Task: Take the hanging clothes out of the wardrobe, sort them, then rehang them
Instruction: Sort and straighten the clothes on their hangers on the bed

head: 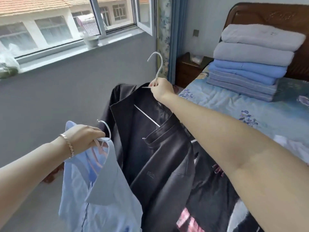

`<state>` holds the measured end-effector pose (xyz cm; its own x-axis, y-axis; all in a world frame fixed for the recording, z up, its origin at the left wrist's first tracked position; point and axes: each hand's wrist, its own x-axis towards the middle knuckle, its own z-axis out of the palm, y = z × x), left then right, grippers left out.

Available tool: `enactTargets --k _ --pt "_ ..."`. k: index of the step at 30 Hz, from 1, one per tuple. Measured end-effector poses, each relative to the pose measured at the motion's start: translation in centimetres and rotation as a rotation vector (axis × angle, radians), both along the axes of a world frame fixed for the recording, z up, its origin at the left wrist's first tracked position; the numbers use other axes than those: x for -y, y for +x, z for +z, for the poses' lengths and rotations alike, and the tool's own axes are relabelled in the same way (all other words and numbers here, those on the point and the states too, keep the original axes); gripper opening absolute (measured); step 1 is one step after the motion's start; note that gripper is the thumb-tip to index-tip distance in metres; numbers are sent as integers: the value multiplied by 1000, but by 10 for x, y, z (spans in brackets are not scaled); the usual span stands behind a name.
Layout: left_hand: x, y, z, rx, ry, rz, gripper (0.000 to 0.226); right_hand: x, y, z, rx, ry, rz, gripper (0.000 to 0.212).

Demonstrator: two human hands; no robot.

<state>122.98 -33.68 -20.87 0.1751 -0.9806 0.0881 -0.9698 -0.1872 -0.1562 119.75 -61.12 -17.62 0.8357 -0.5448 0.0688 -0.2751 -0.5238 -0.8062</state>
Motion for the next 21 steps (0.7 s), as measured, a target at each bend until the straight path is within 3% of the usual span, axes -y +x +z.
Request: enactTargets --k 4,8,12,18,21 --pt "66 74 -64 -213 -23 -3 4 76 74 -86 -104 55 -19 28" --pt "133 128 -136 -254 105 1 24 153 124 -173 -269 59 55 28" --pt "191 159 -188 -306 106 -3 28 217 152 -246 -230 156 -33 27" --pt "261 195 -220 -375 70 -27 22 293 205 -293 -227 141 -98 23" --pt "287 205 -230 -361 82 -17 25 312 211 -321 -513 -9 -118 34"
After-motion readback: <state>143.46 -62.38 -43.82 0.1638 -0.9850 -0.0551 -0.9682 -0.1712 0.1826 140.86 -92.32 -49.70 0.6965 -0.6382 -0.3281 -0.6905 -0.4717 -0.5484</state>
